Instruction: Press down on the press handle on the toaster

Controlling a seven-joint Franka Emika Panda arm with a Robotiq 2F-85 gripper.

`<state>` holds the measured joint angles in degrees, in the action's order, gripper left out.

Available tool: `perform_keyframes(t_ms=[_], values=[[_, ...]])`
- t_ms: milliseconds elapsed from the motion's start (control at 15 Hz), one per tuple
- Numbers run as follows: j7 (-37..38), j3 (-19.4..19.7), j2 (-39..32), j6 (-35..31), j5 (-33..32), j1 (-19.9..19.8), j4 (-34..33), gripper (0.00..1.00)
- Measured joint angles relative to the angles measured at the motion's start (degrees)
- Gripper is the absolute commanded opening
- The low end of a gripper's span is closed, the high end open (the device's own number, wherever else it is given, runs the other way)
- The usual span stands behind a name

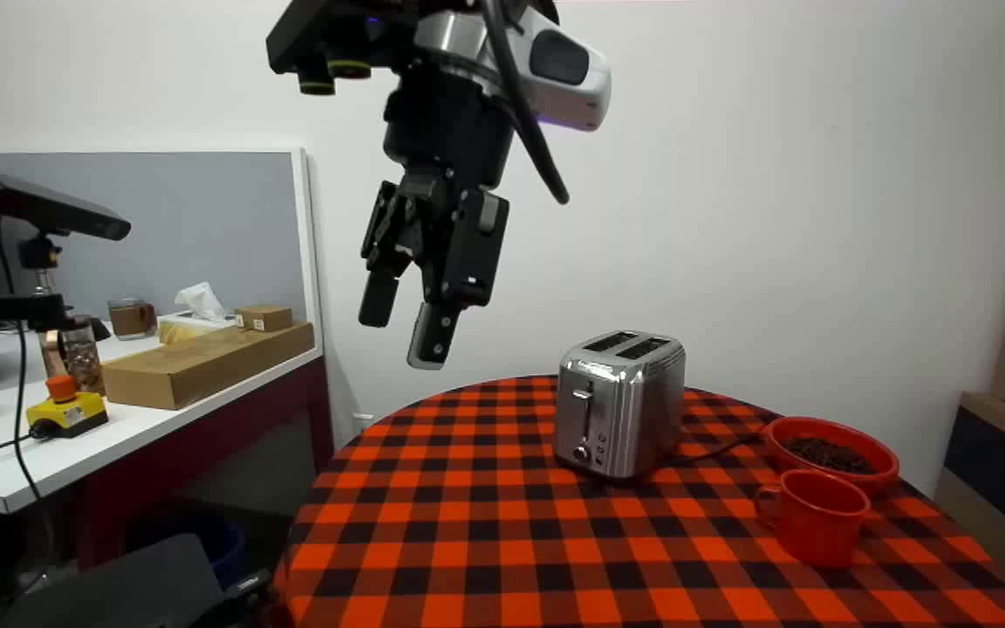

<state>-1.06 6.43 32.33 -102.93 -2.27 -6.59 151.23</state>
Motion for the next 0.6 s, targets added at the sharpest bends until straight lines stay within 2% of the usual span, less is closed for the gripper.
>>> perform_keyframes(t_ms=[600], values=[[0.14, -0.26, -0.24, -1.63, 0.25, 0.08, -0.43, 1.00]])
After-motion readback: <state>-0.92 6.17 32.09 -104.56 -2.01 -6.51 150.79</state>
